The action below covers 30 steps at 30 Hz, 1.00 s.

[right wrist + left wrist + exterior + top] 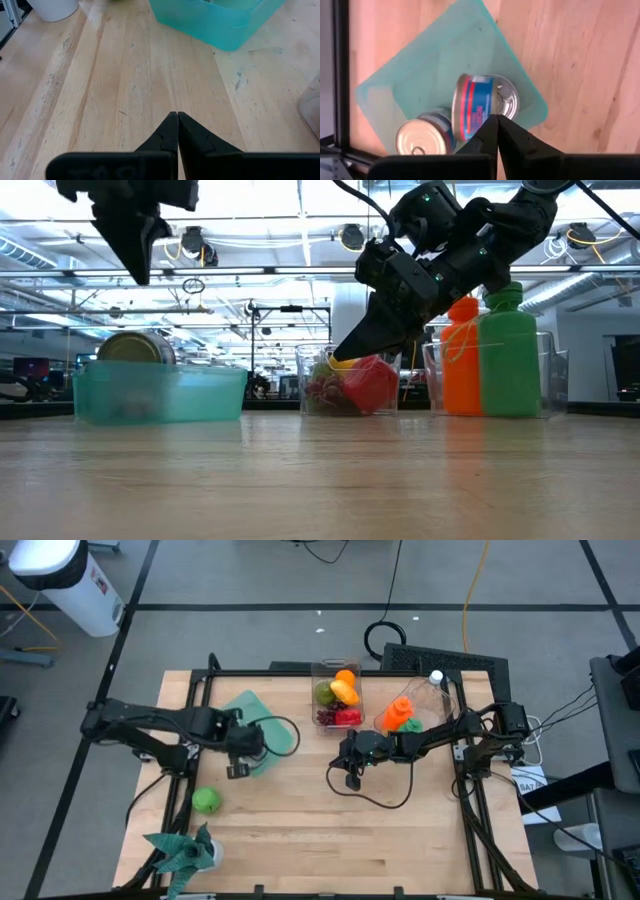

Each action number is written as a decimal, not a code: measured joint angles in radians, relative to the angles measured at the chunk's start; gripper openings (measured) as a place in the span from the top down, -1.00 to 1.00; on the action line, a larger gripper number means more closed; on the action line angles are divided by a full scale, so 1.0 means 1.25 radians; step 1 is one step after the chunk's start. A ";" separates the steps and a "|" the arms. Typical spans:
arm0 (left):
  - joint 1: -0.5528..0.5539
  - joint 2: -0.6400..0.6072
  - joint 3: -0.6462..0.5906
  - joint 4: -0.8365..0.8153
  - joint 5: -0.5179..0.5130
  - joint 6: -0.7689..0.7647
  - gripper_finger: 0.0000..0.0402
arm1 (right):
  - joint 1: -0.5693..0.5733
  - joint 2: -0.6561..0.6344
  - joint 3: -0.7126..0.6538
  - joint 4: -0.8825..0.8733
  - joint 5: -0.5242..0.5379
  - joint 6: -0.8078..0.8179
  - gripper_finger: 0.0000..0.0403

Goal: Pick & Place Food Item
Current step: Put the blue pink tuna can into the green bin

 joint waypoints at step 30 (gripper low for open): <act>0.029 -0.034 -0.101 0.029 -0.125 -0.031 0.98 | 0.000 0.000 0.000 -0.011 0.002 -0.018 1.00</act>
